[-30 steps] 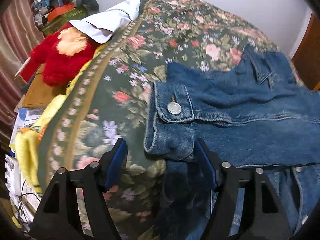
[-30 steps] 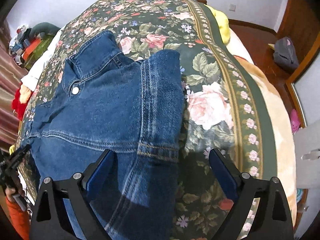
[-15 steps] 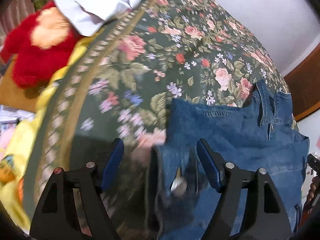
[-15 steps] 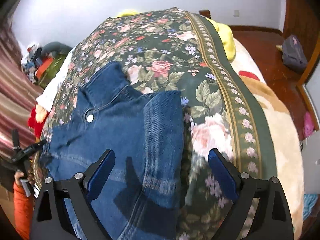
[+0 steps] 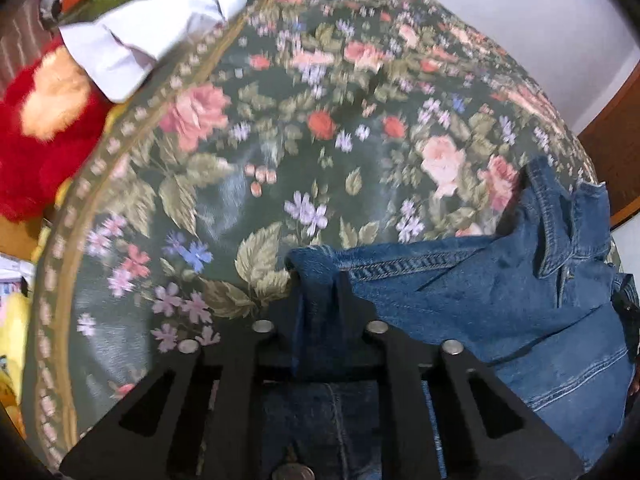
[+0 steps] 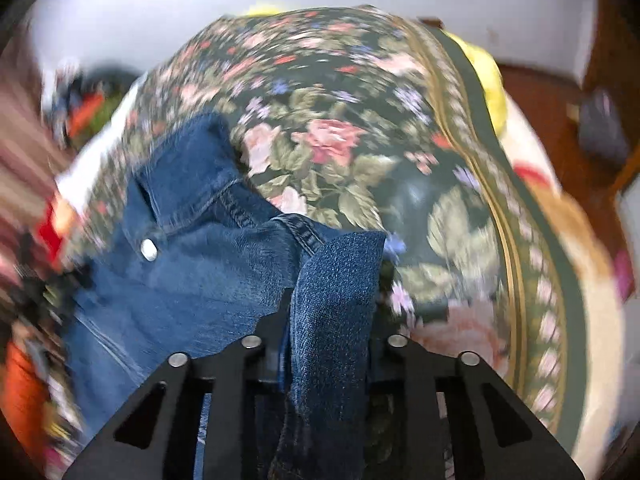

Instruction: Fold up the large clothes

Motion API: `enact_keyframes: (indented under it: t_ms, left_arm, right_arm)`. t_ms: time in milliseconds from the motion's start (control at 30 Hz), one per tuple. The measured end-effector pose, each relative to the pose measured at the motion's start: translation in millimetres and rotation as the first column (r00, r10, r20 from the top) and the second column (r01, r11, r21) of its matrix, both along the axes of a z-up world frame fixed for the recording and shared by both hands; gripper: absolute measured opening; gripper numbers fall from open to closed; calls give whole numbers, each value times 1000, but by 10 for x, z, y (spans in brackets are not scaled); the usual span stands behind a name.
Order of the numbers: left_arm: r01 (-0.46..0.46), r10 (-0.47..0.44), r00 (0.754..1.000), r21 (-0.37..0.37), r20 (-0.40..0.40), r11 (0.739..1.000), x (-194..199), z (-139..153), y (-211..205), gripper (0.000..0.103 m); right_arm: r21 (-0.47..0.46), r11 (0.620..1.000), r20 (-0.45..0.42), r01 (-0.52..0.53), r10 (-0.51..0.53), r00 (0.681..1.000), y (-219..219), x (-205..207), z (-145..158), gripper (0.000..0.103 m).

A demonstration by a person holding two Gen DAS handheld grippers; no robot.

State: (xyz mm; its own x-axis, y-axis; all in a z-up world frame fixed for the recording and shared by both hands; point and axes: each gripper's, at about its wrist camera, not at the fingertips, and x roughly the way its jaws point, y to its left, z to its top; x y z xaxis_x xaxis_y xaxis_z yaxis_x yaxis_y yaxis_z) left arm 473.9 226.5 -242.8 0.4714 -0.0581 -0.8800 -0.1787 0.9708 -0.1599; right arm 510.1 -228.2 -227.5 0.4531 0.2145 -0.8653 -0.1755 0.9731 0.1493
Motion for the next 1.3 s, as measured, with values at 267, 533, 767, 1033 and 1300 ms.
enact_keyframes:
  t_ms: [267,533,767,1033,1300]
  left_arm:
    - [-32,25,993,60,117,998,-28,696,121,6]
    - [-162,150,986,219,71,962,292,473,584,4]
    - [-220,218,975,91,34,971,209,98,924,4]
    - [-170,165,985,112,54,979,95,312,757,5]
    - [-85,64,987,144,147,986,-318,977,309,11]
  right_arm:
    - [-75,996,85,-42,48,995,363,563,247,16]
    - [-178,983,97,-31,49,994,670,1174,1,17]
    - [-396,917,242,57,44,969,532,1062,-131,96]
    - [-285,958,207,37,24,978,347,879,171,95]
    - [-232,972,290,-45,114,950,457,144,941,95]
